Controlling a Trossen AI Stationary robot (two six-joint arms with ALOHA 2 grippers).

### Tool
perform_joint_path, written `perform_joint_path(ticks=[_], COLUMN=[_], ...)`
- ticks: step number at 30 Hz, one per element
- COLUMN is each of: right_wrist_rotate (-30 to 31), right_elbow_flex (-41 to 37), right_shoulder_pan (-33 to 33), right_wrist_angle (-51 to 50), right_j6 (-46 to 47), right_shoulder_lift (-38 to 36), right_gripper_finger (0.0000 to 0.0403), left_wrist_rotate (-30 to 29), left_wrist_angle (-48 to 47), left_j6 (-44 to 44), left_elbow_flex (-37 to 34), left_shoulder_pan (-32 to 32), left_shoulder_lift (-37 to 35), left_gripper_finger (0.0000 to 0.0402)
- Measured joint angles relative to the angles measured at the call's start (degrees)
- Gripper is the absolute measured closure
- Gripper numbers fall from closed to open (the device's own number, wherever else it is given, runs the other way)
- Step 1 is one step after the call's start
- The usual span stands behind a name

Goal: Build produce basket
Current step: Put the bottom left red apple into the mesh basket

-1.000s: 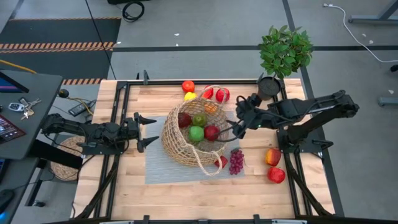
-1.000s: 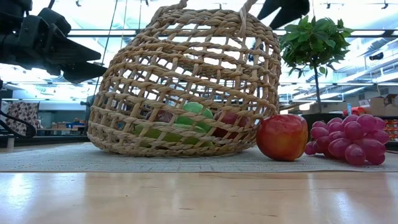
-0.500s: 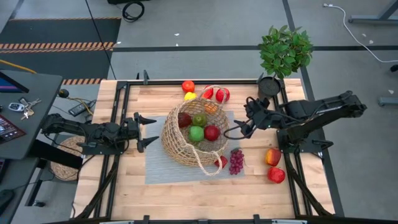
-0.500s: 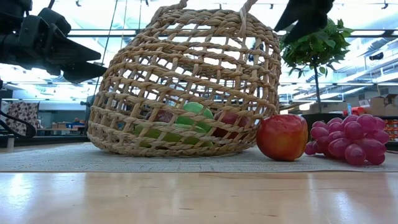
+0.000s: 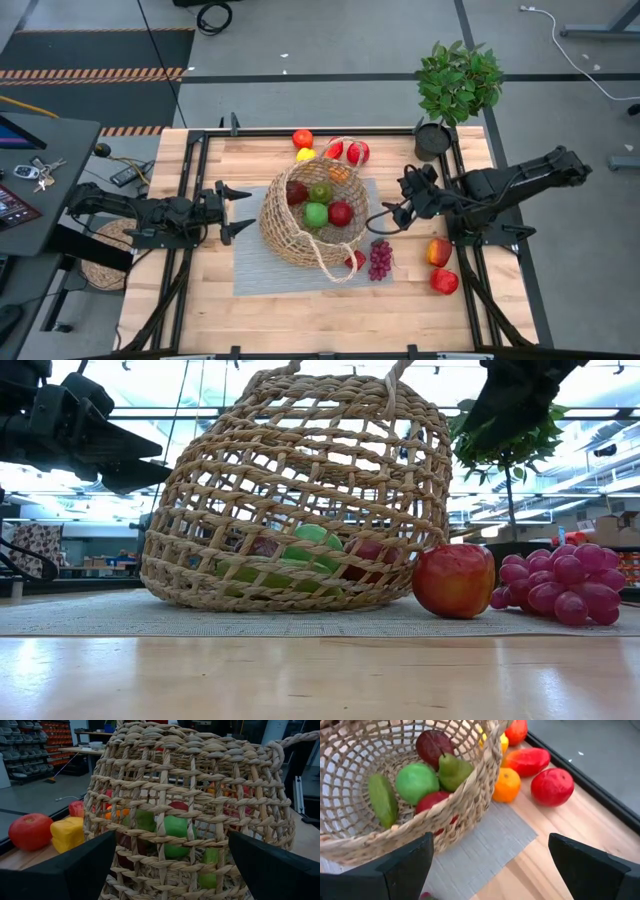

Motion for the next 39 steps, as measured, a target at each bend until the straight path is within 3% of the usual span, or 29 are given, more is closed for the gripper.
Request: perform_joint_path(ticks=[17, 27, 39], right_wrist_rotate=[0.29, -13.50, -17.66], right_elbow_flex=[-5.41, -2.08, -0.82], right_shoulder_pan=[4.13, 4.16, 7.71], right_wrist_angle=[4.24, -1.03, -5.06], right_j6=[4.02, 10.14, 15.33], right_shoulder_lift=[-0.66, -1.18, 4.24], right_gripper_finger=[0.0007, 0.0007, 0.0010], left_wrist_rotate=[-0.01, -0.01, -0.02], left_wrist_angle=[0.00, 0.00, 0.00], left_j6=[-0.01, -0.02, -0.02], left_elbow_flex=[0.00, 0.00, 0.00], left_shoulder_pan=[0.01, -0.01, 0.00], left_shoulder_lift=[0.00, 0.00, 0.00], left_gripper_finger=[0.0008, 0.0008, 0.0008])
